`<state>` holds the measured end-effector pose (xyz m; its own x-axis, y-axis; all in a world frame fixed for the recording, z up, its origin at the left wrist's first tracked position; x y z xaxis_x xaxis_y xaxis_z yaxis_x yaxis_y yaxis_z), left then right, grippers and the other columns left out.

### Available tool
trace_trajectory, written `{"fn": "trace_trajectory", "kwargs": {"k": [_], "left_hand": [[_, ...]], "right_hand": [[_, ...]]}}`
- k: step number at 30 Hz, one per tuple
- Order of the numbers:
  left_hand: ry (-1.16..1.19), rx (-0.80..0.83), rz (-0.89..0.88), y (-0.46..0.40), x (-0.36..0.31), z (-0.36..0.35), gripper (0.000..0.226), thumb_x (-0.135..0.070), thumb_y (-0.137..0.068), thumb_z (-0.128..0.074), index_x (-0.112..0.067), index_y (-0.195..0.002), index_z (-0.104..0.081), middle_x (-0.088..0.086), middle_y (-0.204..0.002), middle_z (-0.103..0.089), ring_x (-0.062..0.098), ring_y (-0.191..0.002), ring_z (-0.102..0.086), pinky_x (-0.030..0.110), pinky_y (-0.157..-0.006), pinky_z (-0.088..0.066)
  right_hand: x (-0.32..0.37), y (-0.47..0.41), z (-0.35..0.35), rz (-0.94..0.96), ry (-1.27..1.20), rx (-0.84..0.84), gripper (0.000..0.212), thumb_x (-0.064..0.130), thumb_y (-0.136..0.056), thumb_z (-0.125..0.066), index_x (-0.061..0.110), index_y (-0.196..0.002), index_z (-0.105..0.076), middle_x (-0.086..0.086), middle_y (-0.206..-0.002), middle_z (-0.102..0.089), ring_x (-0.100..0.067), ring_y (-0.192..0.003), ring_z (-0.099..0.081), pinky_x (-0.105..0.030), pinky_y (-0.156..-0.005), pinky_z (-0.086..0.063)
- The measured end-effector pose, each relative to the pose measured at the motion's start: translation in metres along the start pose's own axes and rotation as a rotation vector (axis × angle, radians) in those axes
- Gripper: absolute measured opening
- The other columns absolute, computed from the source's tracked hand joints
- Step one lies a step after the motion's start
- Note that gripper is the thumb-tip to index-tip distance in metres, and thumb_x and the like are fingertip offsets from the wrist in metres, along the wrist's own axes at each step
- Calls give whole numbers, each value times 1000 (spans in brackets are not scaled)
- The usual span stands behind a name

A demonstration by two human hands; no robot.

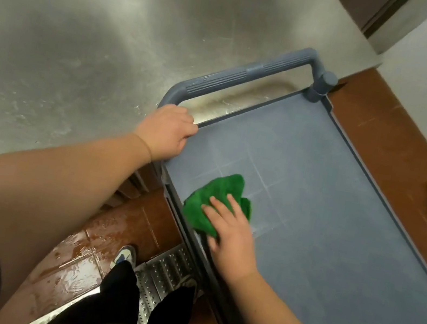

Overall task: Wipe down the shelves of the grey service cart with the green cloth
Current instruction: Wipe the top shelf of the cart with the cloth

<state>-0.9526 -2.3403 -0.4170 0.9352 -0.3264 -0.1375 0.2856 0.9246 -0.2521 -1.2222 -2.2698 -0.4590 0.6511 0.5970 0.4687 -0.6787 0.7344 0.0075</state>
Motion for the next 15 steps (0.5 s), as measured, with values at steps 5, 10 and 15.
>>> {"fn": "trace_trajectory", "kwargs": {"k": [5,10,15], "left_hand": [[12,20,0,0,3,-4,12,-13,-67,-41,-10,-61,-51,7,-61,-49,30,-64,-50,39,-61,-45],[-66,81,46,-4,0,-2,9,-3,-68,-59,-10,-64,-56,7,-63,-52,31,-65,-51,38,-60,-40],[85,99,-84,12,-64,-28,26,-13,-74,-50,-10,-96,-63,12,-96,-62,34,-95,-56,45,-86,-44]], "right_hand": [[-14,6,3,16,76,11,59,11,-81,-64,26,-138,-55,5,-149,-49,-30,-144,-34,-43,-118,-31],[-45,9,25,-517,59,-267,62,-3,-76,-67,17,-134,-60,-3,-147,-52,-36,-142,-33,-51,-116,-33],[-29,5,17,-425,35,-201,69,-7,-71,-64,19,-135,-59,-2,-147,-51,-35,-144,-31,-44,-121,-23]]}}
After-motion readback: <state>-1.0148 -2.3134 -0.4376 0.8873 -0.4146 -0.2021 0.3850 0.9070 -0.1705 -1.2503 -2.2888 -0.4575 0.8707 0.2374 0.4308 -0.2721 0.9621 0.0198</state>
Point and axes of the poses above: each hand's wrist, its own y-axis away from the middle knuckle, its own z-axis out of the back of the hand, x = y × z, the point moved 2 cm from there along -y, towards the middle knuckle
